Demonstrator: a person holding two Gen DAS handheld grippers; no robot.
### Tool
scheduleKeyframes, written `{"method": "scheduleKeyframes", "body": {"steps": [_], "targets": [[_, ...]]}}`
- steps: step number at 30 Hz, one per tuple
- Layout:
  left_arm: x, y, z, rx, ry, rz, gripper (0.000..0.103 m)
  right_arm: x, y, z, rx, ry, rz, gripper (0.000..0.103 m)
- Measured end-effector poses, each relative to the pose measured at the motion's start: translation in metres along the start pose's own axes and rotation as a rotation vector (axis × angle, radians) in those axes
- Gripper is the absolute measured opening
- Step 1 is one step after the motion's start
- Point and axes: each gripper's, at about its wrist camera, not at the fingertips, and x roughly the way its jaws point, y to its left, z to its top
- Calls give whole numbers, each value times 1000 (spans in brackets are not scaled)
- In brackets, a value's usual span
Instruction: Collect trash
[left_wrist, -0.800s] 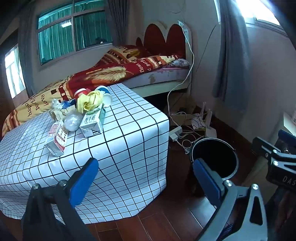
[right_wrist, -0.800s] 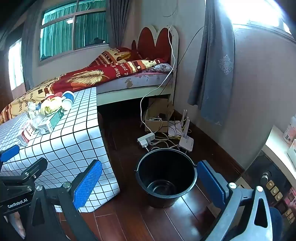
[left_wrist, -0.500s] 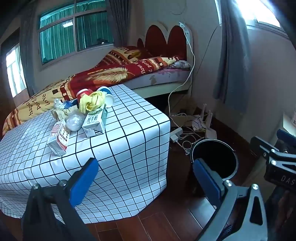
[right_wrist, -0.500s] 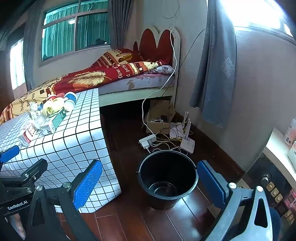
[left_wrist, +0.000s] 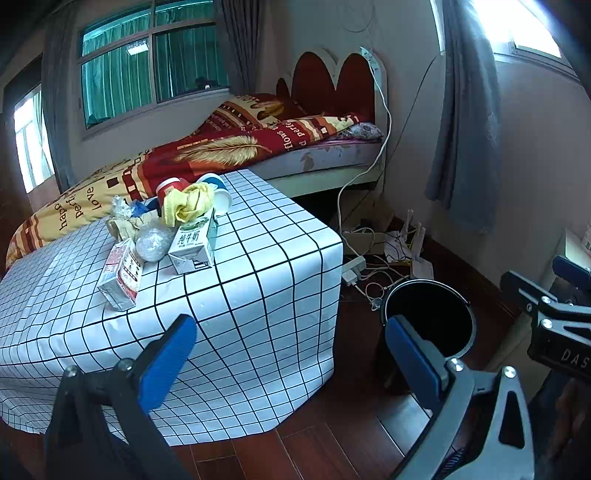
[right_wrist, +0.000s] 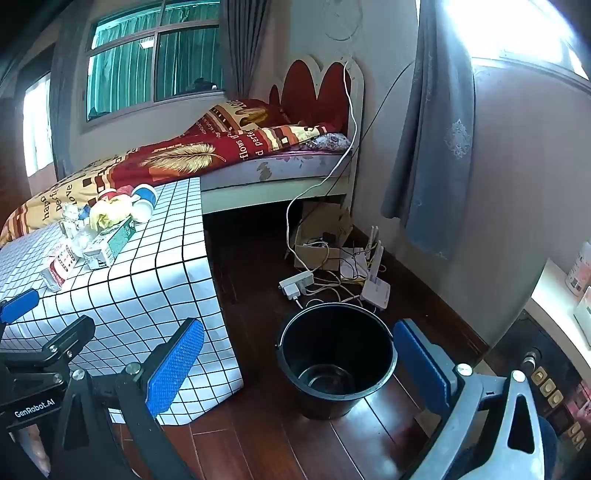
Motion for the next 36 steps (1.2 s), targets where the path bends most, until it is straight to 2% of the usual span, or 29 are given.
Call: {"method": "scheduleKeyframes", "body": {"steps": [36], "targets": [[0, 4, 2, -5, -3, 3, 103, -1, 4, 3, -14, -5, 4, 103]]}}
